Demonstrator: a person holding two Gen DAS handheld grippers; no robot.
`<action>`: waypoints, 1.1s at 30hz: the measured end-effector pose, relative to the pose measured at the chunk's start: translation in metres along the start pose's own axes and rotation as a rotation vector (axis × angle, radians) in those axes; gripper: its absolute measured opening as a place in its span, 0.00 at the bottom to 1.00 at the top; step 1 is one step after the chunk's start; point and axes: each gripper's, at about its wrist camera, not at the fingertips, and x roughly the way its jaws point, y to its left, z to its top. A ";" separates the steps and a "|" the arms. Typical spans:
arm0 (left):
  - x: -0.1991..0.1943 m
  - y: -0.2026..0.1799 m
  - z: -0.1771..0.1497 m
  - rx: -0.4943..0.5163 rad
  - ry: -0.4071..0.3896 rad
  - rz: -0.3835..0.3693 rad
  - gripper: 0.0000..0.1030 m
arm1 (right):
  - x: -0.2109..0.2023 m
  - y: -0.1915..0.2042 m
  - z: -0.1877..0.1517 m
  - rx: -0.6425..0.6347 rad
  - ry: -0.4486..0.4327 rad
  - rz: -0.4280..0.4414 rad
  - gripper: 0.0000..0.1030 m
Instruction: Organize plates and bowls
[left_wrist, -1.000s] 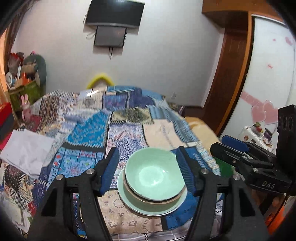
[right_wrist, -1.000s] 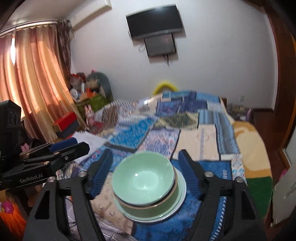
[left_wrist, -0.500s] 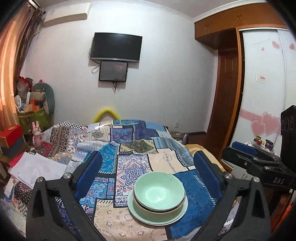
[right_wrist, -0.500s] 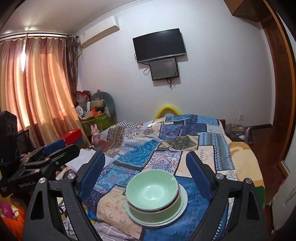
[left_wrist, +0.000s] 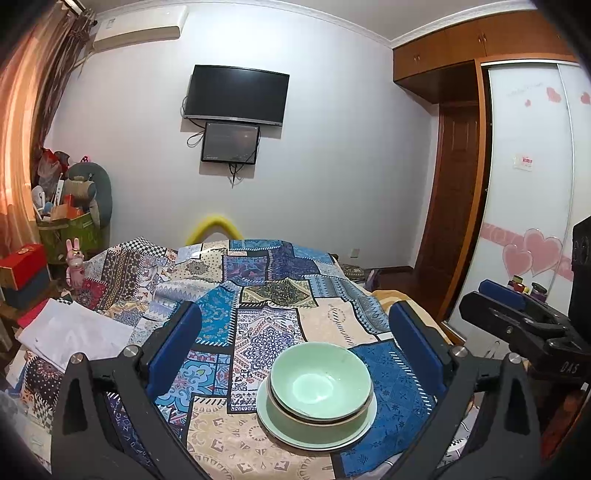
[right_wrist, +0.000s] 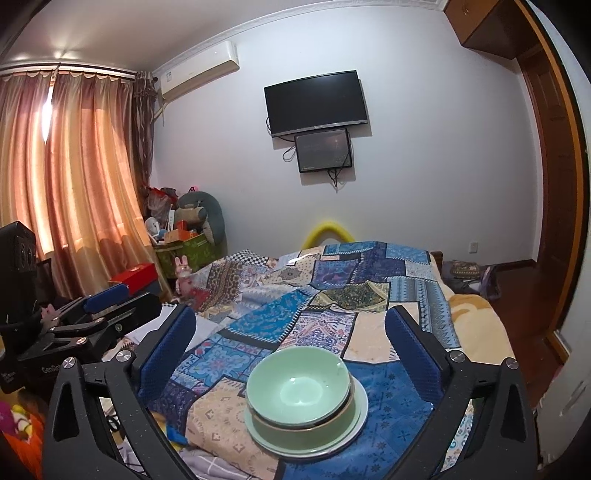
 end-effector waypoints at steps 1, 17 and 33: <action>0.001 0.000 0.000 0.001 0.002 -0.001 1.00 | 0.000 0.000 0.000 0.000 0.000 -0.001 0.99; 0.004 -0.006 -0.002 0.023 0.003 0.006 1.00 | -0.003 0.004 -0.002 -0.006 -0.003 -0.001 0.99; 0.008 -0.007 -0.002 0.019 0.012 0.006 1.00 | -0.004 0.008 -0.001 -0.010 -0.004 -0.004 0.99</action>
